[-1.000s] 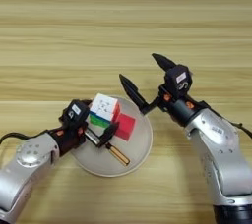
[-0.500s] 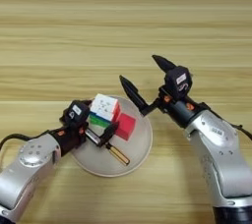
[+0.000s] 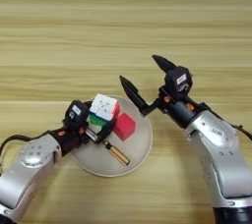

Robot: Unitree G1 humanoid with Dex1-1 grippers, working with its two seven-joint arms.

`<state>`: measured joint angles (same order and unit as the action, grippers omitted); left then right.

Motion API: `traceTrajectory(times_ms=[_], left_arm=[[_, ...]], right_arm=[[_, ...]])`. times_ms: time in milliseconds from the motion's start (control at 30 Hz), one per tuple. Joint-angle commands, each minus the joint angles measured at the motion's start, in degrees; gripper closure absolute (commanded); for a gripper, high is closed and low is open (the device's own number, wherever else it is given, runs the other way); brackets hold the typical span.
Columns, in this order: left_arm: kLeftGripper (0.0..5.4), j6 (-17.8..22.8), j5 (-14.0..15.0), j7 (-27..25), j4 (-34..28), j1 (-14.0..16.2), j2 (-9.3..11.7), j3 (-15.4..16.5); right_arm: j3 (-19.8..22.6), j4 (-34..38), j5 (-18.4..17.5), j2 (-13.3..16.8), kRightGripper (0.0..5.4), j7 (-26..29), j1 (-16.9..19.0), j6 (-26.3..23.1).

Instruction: Move the objects on the table

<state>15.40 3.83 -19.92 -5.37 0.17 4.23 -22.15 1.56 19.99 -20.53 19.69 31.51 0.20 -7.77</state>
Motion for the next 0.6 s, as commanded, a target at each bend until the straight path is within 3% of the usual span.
traceTrajectory(times_ms=[33,233,600], left_arm=[[1.42,0.01,-0.44,-0.06,1.01,0.11,0.09,0.36],[2.13,-0.35,-0.36,-0.30,1.37,0.43,0.00,0.65],[2.14,-0.85,-0.01,-0.55,1.45,0.68,-0.40,0.91]], right_arm=[[0.12,-0.25,0.39,-0.09,0.00,-0.21,0.21,0.59],[-0.07,-0.42,0.43,-0.18,0.00,-0.23,0.27,0.73],[0.01,-0.76,0.35,-0.01,0.00,-0.12,0.22,0.72]])
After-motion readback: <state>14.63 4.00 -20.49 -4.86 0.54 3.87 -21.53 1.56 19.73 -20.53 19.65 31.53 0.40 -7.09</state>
